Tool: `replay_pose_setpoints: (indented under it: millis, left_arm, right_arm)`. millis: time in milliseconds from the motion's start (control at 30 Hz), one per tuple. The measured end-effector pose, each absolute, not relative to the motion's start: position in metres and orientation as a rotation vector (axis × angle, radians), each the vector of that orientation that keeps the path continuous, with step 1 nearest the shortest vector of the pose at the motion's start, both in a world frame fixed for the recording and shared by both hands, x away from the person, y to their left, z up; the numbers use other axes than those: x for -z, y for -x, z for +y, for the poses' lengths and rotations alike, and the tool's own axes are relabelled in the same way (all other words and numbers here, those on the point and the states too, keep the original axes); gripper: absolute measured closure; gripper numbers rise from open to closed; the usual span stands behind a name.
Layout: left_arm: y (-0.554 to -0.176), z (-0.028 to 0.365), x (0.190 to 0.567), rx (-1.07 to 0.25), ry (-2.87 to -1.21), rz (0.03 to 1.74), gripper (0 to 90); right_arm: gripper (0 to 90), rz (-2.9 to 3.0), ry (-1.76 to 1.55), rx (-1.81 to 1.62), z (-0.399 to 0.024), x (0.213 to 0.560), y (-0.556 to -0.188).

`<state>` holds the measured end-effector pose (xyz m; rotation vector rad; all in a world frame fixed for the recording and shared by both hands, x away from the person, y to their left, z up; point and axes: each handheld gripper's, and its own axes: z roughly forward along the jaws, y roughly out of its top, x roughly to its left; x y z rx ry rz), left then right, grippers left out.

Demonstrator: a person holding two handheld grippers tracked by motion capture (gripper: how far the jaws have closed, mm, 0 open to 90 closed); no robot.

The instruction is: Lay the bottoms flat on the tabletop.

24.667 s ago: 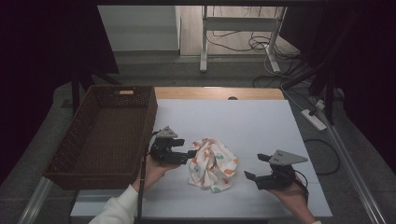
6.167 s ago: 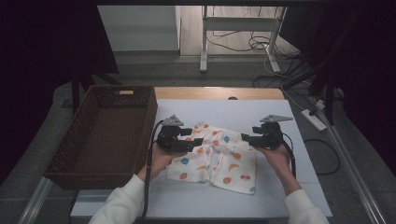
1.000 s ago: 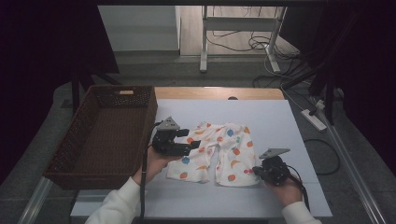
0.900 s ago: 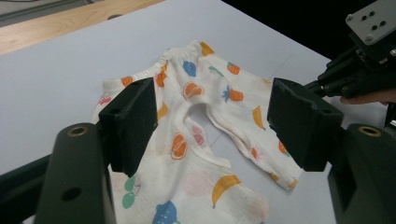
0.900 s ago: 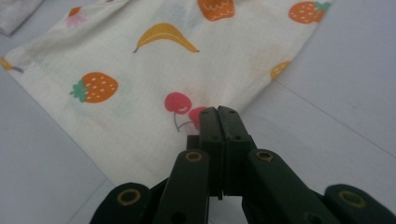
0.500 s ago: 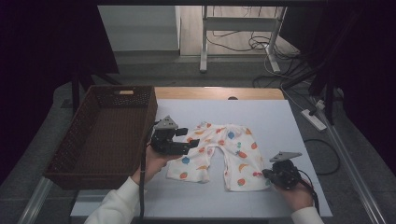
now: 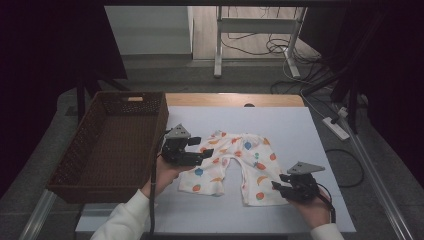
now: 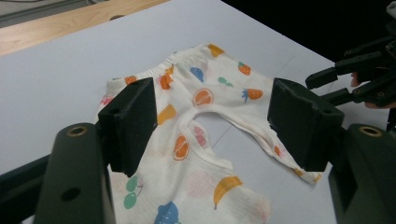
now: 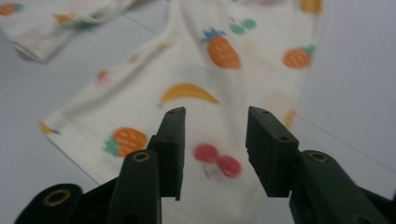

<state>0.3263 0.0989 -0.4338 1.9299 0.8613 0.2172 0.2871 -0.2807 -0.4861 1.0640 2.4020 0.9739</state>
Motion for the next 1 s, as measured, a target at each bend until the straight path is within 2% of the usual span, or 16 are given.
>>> replay_pose_setpoints:
  millis: [300, 667, 1000]
  left_arm:
    - [-0.328, 0.1, 0.435, -0.213, -1.928, 0.87, 32.1]
    - [-0.329, 0.101, 0.435, -0.21, -1.928, 0.874, 31.6]
    - [-0.329, 0.1, 0.436, -0.206, -1.929, 0.873, 31.6]
  right_arm:
    - [48.5, 2.447, -0.891, -1.127, -0.243, 0.484, -0.279]
    - [46.5, 2.568, -0.735, -1.168, -0.186, 0.498, -0.28]
    - [45.7, 2.614, -0.669, -1.162, -0.156, 0.508, -0.283]
